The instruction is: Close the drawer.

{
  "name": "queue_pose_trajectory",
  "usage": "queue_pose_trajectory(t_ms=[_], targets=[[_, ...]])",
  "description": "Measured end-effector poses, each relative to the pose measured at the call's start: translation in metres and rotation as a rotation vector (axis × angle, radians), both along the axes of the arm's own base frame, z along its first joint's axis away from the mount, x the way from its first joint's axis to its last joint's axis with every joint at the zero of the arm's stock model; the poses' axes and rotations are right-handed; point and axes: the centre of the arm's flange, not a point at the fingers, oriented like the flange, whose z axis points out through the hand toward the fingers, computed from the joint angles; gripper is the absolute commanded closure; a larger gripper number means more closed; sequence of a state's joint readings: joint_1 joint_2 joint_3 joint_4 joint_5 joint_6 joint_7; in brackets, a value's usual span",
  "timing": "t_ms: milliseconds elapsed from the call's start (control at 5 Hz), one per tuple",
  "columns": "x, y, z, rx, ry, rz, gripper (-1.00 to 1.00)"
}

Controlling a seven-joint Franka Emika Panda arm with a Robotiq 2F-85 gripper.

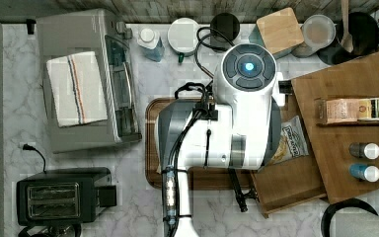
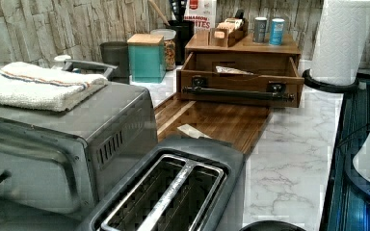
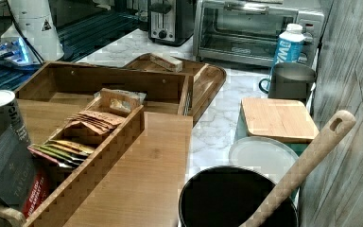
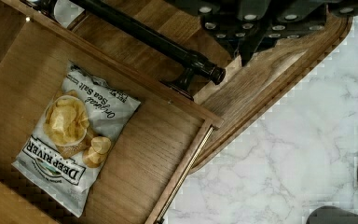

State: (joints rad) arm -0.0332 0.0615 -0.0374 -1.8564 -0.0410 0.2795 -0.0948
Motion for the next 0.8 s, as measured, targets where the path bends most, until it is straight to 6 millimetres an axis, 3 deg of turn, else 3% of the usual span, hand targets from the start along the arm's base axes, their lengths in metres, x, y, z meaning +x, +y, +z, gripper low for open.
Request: queue_pose_trajectory(t_ms=[800], targets=[[-0.003,-0.001,-0.016,-0.022,-0.039,0.076,1.0]])
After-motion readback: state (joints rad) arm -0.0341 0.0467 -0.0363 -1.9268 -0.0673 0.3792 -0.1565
